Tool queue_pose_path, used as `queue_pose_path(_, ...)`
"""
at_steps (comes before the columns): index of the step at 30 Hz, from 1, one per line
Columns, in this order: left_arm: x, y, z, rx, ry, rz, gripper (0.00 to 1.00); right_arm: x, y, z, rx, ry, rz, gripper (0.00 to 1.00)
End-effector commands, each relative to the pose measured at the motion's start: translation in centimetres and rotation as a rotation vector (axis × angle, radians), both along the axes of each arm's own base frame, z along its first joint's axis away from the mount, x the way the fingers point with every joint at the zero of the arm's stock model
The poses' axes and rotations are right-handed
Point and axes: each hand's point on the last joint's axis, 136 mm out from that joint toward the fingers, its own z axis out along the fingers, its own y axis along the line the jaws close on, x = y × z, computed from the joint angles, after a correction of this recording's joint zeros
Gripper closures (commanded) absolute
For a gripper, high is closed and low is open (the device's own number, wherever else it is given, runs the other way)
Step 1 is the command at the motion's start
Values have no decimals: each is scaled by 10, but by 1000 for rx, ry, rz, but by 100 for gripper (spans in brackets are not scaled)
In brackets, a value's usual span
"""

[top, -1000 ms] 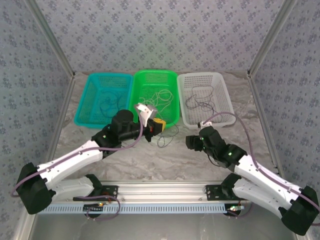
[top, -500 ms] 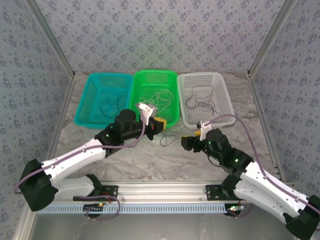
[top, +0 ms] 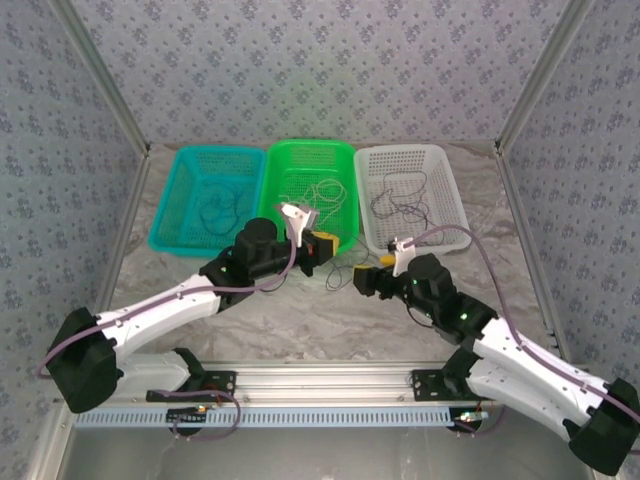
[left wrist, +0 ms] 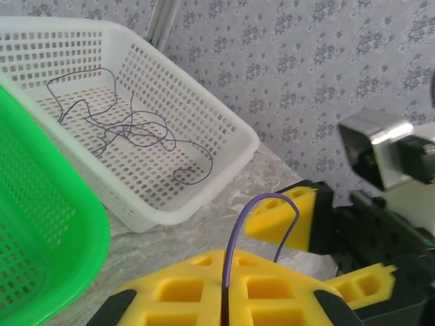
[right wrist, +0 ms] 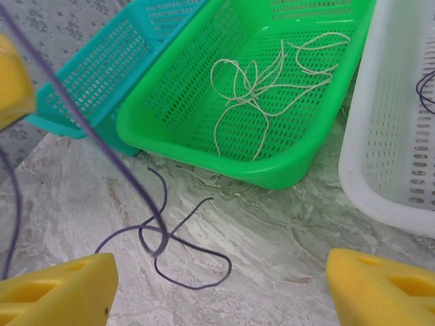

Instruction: Untangle the cables

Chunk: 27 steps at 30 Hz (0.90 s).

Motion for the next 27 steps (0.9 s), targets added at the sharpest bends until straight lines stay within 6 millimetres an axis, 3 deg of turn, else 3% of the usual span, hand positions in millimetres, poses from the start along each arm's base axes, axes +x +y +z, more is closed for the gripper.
queue_pose_path(1, -9, -9, 22, -94, -33, -54, 92, 13, 1, 9, 16, -47, -43, 17)
queue_pose_path(7, -13, -6, 22, -116, -29, -60, 91, 24, -2, 13, 9, -77, -68, 20)
queue_pose_path(17, -15, -6, 29, -173, -47, -68, 91, 34, 5, 6, -50, -37, -42, 64)
queue_pose_path(21, -16, -5, 27, -153, -44, -69, 90, 39, 1, 6, -115, -42, -55, 90)
queue_pose_path(27, -17, -5, -5, -14, 25, -80, 88, 42, -24, 23, -337, -88, -94, 95)
